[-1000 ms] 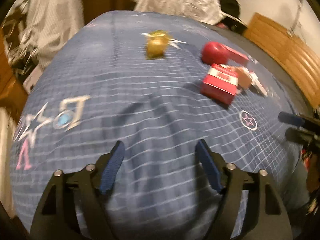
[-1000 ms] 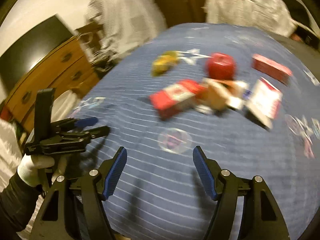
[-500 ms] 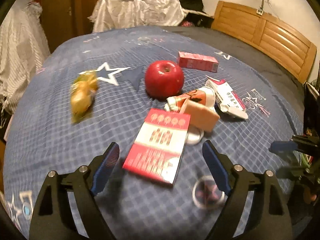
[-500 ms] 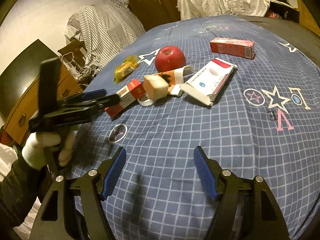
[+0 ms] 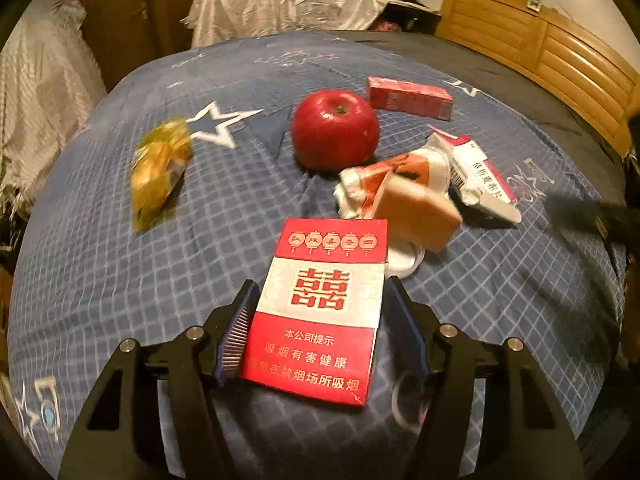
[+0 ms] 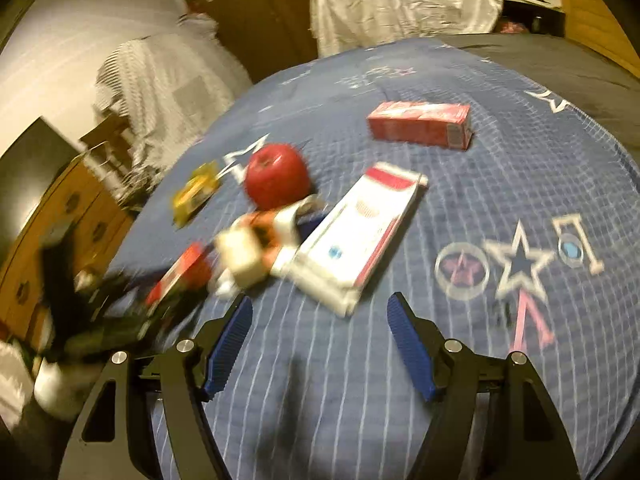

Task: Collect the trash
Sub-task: 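Grasp the red-and-white cigarette box with the left tool while the right tool grasps the white medicine box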

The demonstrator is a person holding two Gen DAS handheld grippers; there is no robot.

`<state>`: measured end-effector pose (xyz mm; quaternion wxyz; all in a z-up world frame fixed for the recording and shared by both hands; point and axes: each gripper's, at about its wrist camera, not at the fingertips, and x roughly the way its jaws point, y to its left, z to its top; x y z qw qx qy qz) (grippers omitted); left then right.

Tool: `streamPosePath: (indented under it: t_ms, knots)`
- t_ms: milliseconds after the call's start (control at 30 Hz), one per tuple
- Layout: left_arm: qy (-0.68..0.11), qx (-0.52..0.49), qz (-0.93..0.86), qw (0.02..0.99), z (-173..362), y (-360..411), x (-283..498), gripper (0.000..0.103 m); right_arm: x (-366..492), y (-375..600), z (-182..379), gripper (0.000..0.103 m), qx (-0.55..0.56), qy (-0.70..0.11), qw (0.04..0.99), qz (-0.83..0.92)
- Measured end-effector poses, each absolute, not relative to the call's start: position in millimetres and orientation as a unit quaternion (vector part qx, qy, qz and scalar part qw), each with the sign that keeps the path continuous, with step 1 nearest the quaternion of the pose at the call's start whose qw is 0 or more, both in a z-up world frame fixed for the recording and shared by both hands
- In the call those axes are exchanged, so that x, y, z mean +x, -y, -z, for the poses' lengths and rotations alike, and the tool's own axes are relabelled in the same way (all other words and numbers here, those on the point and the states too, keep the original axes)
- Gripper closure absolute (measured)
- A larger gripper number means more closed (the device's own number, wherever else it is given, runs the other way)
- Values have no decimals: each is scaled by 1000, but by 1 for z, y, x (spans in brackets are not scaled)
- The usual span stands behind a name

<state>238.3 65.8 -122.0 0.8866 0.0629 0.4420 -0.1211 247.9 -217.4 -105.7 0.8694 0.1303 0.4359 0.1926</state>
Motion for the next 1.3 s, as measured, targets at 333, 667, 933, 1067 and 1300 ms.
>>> streamPosePath:
  t_ms: [333, 667, 933, 1067, 1300]
  knots:
    - [-443, 45, 104, 889, 124, -76, 219, 42, 354, 196, 140, 33, 125, -503, 846, -124]
    - [-446, 34, 102, 889, 124, -76, 215, 41, 310, 207, 131, 46, 4, -520, 828, -211]
    - [-462, 44, 93, 881, 130, -68, 226, 40, 260, 223, 128, 32, -34, -539, 806, -243]
    - [-464, 45, 85, 881, 131, -66, 232, 39, 254, 217, 127, 26, -8, -520, 824, -228]
    - [-461, 61, 66, 883, 133, -60, 235, 45, 248, 200, 138, 43, -67, -492, 851, -167]
